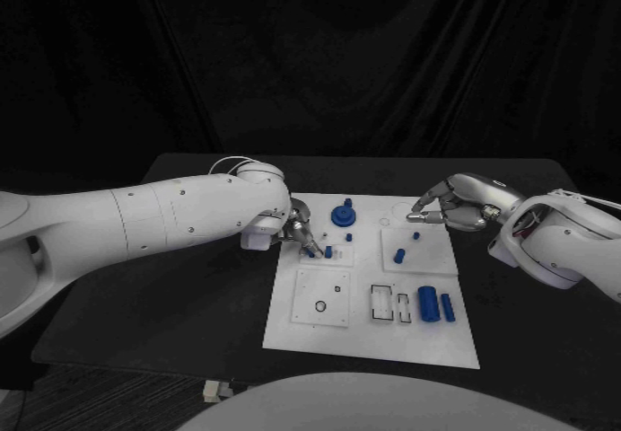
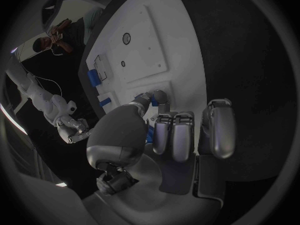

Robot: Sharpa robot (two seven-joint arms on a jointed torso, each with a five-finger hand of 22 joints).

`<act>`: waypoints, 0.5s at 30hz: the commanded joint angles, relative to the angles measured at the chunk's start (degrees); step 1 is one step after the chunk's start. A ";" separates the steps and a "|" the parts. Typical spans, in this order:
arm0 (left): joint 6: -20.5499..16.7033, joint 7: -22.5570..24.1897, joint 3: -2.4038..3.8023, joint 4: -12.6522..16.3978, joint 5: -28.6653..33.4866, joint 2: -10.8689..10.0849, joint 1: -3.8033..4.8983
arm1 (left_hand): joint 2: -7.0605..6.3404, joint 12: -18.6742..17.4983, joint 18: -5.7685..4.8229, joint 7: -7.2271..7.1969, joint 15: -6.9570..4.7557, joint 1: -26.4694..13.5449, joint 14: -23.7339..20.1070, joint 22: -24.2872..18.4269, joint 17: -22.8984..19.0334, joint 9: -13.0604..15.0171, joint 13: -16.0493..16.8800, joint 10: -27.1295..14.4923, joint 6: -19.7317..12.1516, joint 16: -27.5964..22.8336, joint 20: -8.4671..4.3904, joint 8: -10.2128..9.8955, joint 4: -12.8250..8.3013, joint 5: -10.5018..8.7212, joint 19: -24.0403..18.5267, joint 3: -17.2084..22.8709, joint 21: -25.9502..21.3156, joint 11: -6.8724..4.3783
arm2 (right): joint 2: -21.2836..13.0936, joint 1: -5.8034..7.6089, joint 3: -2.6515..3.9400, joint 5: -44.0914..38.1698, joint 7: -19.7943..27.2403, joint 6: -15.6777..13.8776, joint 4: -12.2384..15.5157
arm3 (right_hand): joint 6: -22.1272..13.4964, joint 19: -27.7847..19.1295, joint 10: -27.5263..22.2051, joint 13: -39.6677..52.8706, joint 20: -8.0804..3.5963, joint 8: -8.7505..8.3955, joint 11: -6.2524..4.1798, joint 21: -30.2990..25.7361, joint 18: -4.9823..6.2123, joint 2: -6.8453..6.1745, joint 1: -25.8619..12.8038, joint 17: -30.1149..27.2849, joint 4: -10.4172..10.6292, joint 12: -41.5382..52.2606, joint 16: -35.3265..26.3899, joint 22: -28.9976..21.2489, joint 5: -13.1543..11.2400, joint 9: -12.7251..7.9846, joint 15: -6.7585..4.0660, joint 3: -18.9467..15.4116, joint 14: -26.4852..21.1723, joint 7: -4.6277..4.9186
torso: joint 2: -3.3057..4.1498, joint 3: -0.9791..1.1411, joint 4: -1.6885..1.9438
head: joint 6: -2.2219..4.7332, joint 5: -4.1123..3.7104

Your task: Assemble the parts on the task board

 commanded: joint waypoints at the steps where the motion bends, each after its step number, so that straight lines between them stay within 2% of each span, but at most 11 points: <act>1: 0.48 0.17 0.05 0.20 -0.19 0.03 -0.11 | 0.49 0.20 0.70 -0.03 -0.39 0.16 6.05 11.28 15.09 0.84 15.07 5.94 0.70 0.15 -0.48 1.16 0.04 -0.19 1.24 -0.35 0.30 -0.50 | 0.03 -0.16 0.03 -0.11 -0.49 0.31 -0.03 | 0.37 -0.36 5.97 15.08 0.20 -0.20 0.48 -0.29 0.53 0.40 0.39 15.10 0.01 0.20 0.17 9.62 0.20 -0.10 0.31 -0.21 6.01 -0.01 | 0.01 0.01 0.03 | -0.01 0.01; 7: 0.46 0.17 0.05 0.25 -0.24 0.01 -0.11 | 0.45 0.20 0.70 -0.31 -0.59 0.40 6.05 11.27 15.09 3.40 15.07 5.94 3.52 0.15 -0.66 6.93 -0.04 -0.06 1.33 -0.86 0.26 -0.74 | 0.04 -0.18 0.03 -0.11 -0.56 0.39 -0.08 | 0.37 -0.36 5.97 15.08 0.20 -0.20 0.48 -0.29 0.53 0.40 0.39 15.10 0.01 0.20 0.17 9.62 0.20 -0.10 0.31 -0.21 6.01 -0.01 | 0.00 0.01 0.00 | -0.01 -0.01; 11: 0.29 0.20 0.05 0.25 -0.25 -0.02 -0.11 | 0.41 0.20 0.70 -0.36 -0.62 0.47 6.05 11.27 15.09 4.11 15.07 5.94 4.58 0.15 -0.70 9.17 -0.08 -0.02 1.35 -0.98 0.25 -0.78 | -0.01 -0.18 0.03 -0.11 -0.64 0.44 -0.08 | 0.37 -0.36 5.97 15.08 0.20 -0.20 0.48 -0.29 0.53 0.40 0.39 15.10 0.01 0.20 0.17 9.62 0.20 -0.10 0.31 -0.21 6.01 -0.01 | 0.01 0.01 -0.02 | -0.01 0.03; 15: -0.04 0.24 0.05 0.27 -0.26 -0.05 -0.11 | 0.43 0.20 0.70 -0.41 -0.65 0.62 6.05 11.27 15.09 4.37 15.07 5.94 4.85 0.15 -0.73 9.91 -0.18 0.13 1.35 -1.03 0.23 -0.82 | -0.05 -0.18 0.03 -0.11 -0.69 0.45 -0.08 | 0.39 -0.38 5.97 15.08 0.22 -0.25 0.51 -0.36 0.54 0.43 0.48 15.10 0.04 0.20 0.17 9.61 0.32 -0.11 0.33 -0.35 6.01 0.01 | 0.01 0.01 -0.01 | -0.01 0.02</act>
